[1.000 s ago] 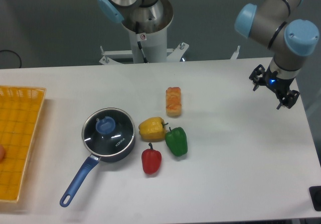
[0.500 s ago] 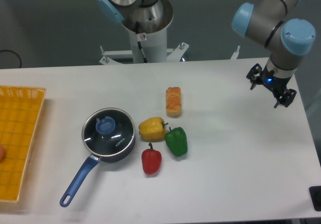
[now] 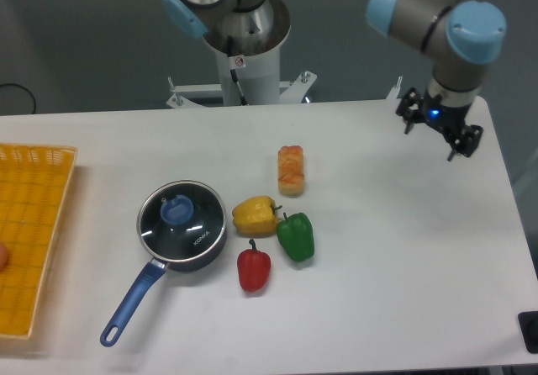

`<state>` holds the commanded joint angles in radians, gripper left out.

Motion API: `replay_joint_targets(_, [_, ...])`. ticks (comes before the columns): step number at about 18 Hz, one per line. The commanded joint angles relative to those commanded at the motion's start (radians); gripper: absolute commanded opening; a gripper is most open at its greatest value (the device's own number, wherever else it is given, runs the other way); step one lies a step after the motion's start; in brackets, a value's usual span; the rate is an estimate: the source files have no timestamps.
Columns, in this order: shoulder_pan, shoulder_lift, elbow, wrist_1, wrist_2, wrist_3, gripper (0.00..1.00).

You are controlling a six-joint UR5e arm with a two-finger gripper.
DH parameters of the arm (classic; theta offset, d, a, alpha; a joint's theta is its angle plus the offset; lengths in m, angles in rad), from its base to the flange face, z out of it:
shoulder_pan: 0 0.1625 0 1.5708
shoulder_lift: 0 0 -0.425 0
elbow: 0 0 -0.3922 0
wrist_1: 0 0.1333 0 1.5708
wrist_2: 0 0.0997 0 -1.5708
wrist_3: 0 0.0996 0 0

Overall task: Open the lid
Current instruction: 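Move the open gripper across the table toward the saucepan lid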

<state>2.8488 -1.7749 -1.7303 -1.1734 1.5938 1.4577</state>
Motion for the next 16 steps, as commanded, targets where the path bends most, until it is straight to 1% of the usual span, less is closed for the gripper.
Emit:
replay_joint_targets(3, [-0.071,0.002,-0.002,0.003,-0.009,-0.138,1.0])
replay_joint_targets(9, [-0.201,-0.012,-0.009,0.014,-0.028,-0.298,1.0])
replay_joint_targets(16, [-0.308,0.006,-0.041,0.02,-0.055,-0.401,1.0])
